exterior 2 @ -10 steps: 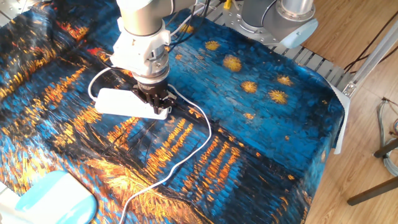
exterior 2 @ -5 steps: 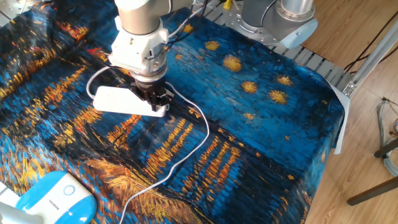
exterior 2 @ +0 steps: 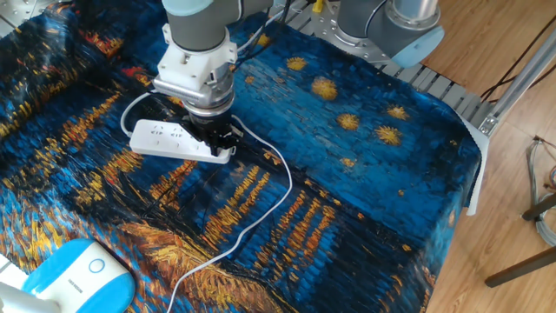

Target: Plug in the power cord of the desk lamp, turn on the socket, and light up the desk lamp

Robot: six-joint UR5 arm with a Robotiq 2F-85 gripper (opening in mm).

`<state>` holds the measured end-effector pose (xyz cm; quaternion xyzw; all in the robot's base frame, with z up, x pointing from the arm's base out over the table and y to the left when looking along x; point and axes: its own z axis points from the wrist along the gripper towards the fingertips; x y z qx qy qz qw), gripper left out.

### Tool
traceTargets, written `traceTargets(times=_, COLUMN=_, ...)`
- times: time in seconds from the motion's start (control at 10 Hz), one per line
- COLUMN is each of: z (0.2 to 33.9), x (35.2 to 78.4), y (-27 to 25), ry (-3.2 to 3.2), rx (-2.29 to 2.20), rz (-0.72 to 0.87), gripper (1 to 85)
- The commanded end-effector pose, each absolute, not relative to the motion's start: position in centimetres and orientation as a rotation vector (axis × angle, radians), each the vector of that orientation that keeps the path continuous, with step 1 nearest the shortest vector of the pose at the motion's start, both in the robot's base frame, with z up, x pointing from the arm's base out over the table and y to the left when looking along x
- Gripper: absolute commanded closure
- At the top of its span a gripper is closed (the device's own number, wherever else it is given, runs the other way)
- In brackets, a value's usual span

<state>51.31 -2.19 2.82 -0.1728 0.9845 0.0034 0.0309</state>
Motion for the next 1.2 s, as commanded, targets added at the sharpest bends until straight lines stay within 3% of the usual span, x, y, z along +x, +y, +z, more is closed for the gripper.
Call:
traceTargets(times=0.0, z=4.2, x=51.7, y=-2.5, ry=3.039, rx=-0.55, rz=0.022, gripper=84.3)
traceTargets(times=0.4, z=10.4, x=53.1, y=-0.4, ry=3.082, rx=-0.508, rz=-0.04, gripper=84.3)
traceTargets(times=0.8, z=10.7, x=56.6, y=2.0, ry=2.993, rx=-0.485, rz=-0.003, gripper=84.3)
traceTargets(times=1.1, z=12.0, x=57.0, y=1.8, ry=2.986, rx=-0.47, rz=-0.148, gripper=84.3)
